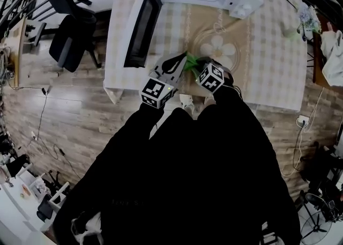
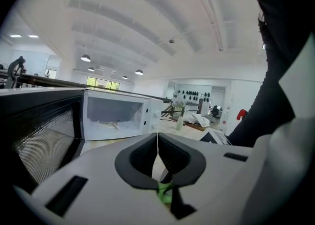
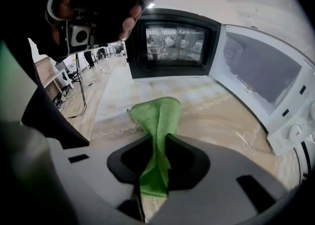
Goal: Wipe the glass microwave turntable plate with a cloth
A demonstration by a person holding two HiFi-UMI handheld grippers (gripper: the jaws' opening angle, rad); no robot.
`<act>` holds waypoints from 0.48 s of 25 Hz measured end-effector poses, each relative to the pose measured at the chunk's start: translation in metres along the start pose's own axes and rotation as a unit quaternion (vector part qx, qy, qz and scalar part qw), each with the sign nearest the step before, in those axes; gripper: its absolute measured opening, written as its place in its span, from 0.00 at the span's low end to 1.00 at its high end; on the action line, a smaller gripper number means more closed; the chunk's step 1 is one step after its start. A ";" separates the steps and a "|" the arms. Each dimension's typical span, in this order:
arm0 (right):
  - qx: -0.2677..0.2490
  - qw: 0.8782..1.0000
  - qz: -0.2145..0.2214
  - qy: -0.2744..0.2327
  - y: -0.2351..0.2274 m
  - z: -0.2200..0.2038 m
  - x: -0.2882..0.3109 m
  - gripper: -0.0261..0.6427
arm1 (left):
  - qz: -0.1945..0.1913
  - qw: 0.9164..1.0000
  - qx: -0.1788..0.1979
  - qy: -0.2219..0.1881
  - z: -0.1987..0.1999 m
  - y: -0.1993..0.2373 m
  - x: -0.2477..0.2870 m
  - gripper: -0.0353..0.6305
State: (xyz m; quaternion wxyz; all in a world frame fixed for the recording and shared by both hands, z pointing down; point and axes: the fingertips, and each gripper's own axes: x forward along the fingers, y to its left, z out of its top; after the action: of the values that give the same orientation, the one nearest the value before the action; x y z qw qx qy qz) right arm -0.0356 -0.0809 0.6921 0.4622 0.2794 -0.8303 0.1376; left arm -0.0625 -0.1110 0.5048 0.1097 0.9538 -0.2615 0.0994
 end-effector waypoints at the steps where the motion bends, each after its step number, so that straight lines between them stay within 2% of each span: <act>1: 0.000 1.000 -0.001 0.007 0.000 -0.004 0.004 0.18 | 0.000 1.000 0.001 0.001 -0.001 0.000 -0.002 0.09; 5: 0.013 1.000 -0.001 0.007 -0.003 -0.009 0.008 0.18 | 0.000 1.000 0.001 0.002 -0.002 0.003 -0.009 0.09; 12: -0.003 1.000 -0.014 0.013 -0.005 -0.016 0.004 0.18 | -0.008 1.000 0.002 -0.003 0.001 -0.001 -0.004 0.09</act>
State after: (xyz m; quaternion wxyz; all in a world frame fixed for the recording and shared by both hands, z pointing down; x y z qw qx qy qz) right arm -0.0232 -0.0790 0.7037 0.4754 0.2879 -0.8207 0.1324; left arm -0.0655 -0.1086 0.5024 0.1075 0.9563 -0.2541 0.0968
